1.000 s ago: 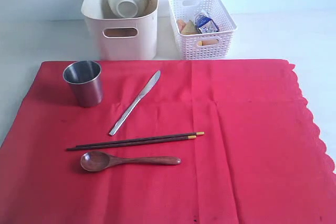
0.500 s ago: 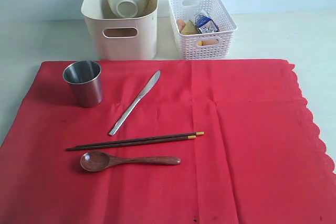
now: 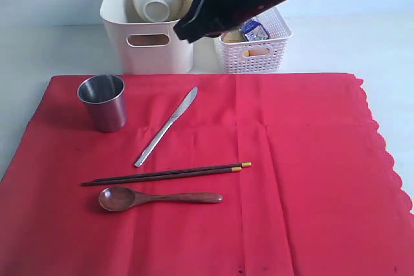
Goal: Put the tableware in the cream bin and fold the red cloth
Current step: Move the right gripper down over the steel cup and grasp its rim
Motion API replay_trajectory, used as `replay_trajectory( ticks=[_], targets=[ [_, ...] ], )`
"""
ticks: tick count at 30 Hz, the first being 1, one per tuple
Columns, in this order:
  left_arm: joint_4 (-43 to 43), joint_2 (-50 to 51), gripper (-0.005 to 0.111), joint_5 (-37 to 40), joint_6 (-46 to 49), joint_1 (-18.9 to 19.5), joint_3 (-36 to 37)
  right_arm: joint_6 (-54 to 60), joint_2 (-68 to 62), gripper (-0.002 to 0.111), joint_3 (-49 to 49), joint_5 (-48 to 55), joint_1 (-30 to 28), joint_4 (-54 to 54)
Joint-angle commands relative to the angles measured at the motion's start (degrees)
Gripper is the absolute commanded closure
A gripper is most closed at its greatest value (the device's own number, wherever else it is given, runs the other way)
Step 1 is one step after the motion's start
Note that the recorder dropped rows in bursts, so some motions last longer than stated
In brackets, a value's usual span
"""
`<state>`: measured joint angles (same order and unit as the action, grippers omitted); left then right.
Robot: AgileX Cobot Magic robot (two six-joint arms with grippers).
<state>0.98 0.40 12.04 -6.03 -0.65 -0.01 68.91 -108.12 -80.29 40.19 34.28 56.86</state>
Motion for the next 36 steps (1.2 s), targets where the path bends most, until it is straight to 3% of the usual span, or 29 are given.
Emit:
replay_trajectory(
  ticks=[1, 5, 8, 13, 17, 23, 30, 36],
  targets=[
    [-0.3, -0.4, 0.104, -0.2, 0.1, 0.1, 0.0, 2.7, -3.5, 0.108, 0.2, -9.3, 5.5, 0.9],
    [-0.3, -0.4, 0.104, -0.2, 0.1, 0.1, 0.0, 2.5, -6.6, 0.096, 0.2, -18.6, 10.1, 0.9],
    [-0.3, -0.4, 0.104, -0.2, 0.1, 0.1, 0.0, 2.7, -8.5, 0.078, -0.6, -23.0, 12.7, 0.9],
    [-0.3, -0.4, 0.104, -0.2, 0.1, 0.1, 0.0, 3.5, -11.5, 0.048, -4.8, -21.1, 15.9, -3.6],
    [-0.3, -0.4, 0.104, -0.2, 0.1, 0.1, 0.0, 0.2, -14.6, 0.037, -9.2, -18.2, 18.3, -9.7],
    [-0.3, -0.4, 0.104, -0.2, 0.1, 0.1, 0.0, -4.9, -20.2, 0.036, -15.3, -17.4, 20.3, -18.4],
    [-0.3, -0.4, 0.104, -0.2, 0.1, 0.1, 0.0, -6.1, -24.0, 0.038, -18.5, -16.8, 20.4, -21.2],
    [-0.3, -0.4, 0.104, -0.2, 0.1, 0.1, 0.0, -6.0, -24.7, 0.059, -18.5, -16.1, 20.4, -23.0]
  ],
)
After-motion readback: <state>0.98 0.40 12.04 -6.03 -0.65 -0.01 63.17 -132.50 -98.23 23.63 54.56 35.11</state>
